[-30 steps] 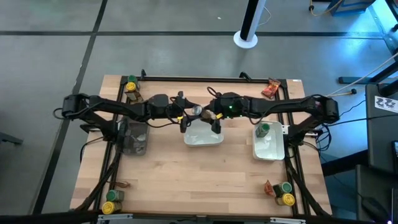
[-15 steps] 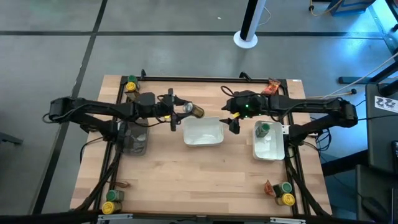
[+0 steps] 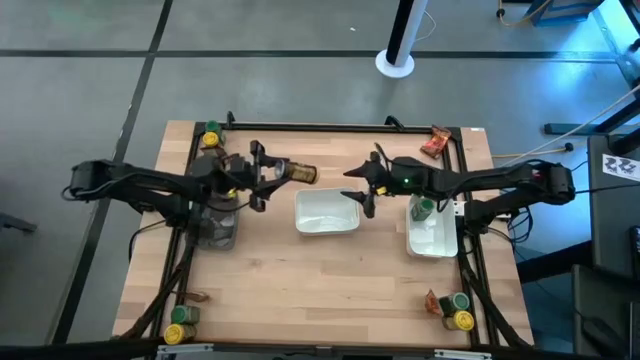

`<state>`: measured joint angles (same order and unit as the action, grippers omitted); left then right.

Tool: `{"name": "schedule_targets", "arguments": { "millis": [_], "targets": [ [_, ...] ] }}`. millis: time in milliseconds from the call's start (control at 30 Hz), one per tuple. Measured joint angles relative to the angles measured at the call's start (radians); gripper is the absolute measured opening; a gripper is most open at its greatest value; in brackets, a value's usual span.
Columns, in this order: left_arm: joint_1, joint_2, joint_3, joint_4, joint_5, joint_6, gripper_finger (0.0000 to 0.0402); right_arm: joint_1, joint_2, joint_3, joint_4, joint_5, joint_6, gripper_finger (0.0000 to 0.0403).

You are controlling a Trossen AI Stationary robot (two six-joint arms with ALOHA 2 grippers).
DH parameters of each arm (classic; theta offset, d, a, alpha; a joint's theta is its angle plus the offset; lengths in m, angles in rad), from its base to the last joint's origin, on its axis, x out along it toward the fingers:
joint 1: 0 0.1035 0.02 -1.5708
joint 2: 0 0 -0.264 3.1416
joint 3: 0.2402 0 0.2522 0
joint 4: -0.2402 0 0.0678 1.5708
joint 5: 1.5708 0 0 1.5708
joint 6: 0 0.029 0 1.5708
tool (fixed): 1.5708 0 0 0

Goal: Sort spices by type
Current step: Put the top right yellow seasoning bottle into the left white bin

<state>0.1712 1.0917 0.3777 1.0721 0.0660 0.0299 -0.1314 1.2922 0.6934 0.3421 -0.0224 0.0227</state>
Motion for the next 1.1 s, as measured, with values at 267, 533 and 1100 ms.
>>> {"name": "schedule_targets", "arguments": {
  "millis": [267, 533, 1100],
  "targets": [
    [-0.023, 0.035, -0.01, 0.089, 0.043, -0.006, 0.0206, 0.001, 0.123, -0.023, 0.403, -0.16, 0.091, 0.0278],
    [-0.026, 0.034, -0.01, 0.093, 0.043, -0.005, 0.0206, 0.001, 0.149, -0.023, 0.503, -0.105, 0.114, 0.0278],
    [-0.026, 0.034, -0.007, 0.091, 0.044, -0.007, 0.0206, 0.025, 0.201, 0.075, 0.434, -0.055, 0.181, 0.0351]
  ]
}}
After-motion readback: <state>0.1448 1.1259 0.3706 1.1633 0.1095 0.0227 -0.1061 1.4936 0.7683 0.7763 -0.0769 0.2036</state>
